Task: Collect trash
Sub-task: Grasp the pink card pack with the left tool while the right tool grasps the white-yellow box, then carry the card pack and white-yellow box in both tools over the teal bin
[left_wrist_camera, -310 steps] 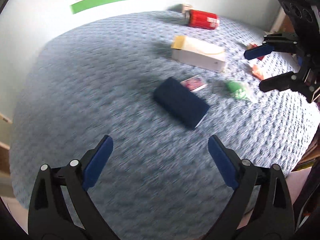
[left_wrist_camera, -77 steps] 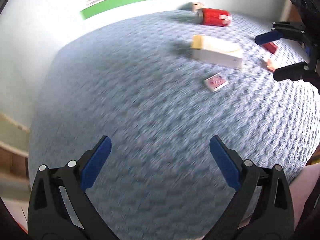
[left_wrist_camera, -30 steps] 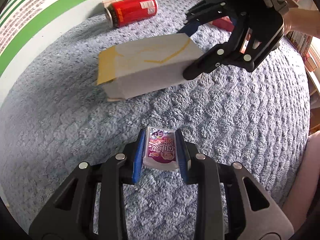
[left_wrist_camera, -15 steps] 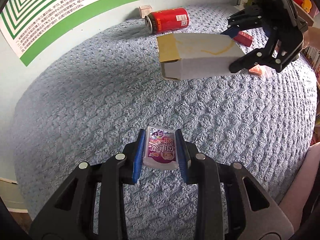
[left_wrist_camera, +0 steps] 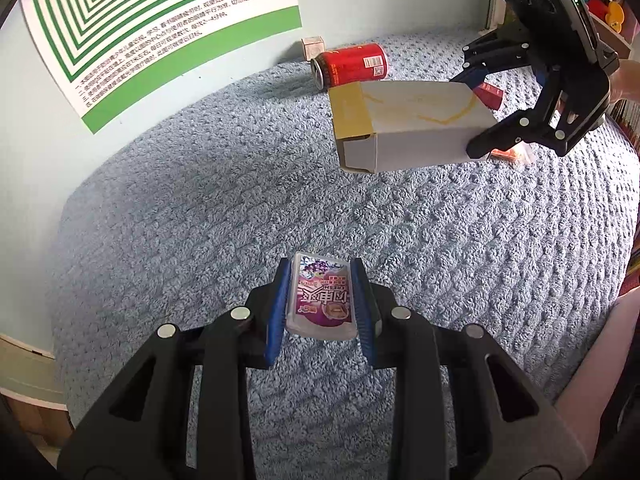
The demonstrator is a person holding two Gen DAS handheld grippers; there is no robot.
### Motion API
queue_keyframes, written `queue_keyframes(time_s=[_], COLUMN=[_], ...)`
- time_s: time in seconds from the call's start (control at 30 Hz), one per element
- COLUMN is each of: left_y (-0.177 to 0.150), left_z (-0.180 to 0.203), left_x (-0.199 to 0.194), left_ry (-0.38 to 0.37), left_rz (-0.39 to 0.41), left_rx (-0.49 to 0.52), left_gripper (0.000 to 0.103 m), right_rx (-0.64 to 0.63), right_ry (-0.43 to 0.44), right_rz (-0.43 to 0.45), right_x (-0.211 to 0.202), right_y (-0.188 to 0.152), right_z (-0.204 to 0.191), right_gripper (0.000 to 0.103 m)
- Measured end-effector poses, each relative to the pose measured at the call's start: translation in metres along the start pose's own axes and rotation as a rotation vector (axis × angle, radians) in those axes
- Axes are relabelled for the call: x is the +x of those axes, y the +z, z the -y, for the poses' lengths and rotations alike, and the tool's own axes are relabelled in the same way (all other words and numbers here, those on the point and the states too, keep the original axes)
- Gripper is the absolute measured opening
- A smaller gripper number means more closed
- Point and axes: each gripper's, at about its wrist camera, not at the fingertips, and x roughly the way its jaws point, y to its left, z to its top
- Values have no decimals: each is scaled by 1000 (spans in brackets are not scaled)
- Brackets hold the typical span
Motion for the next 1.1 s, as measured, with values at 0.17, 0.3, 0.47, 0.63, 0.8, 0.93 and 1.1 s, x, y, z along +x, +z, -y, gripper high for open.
queue_keyframes(time_s=[0.17,0.3,0.47,0.63,0.8,0.93,1.1], left_y=[-9,-20,-33,-56,-85,-112,-148], left_z=[1,-1,-5,-16,-28,-35,-46], left_x=[-11,-20,-28,-42,-56,-70,-89], left_ry=[28,42,59,87,125,160,213], left_rz=[7,10,2,-11,-40,-56,-75], left_rx=[-27,-59,-98,-153,-208,-272,-375], left_gripper=[28,28,28,28,28,28,28], right_rx=[-36,-55,-91,-134,-181,-229,-307], right_ry=[16,31,63,111,169,217,282], right_rz=[2,3,0,-7,-9,-14,-26], right_x=[0,0,4,16,34,49,64], right_y=[5,9,14,23,37,54,76], right_z=[-13,-22,-38,-61,-89,-112,-144], right_gripper=[61,61,61,61,61,61,61])
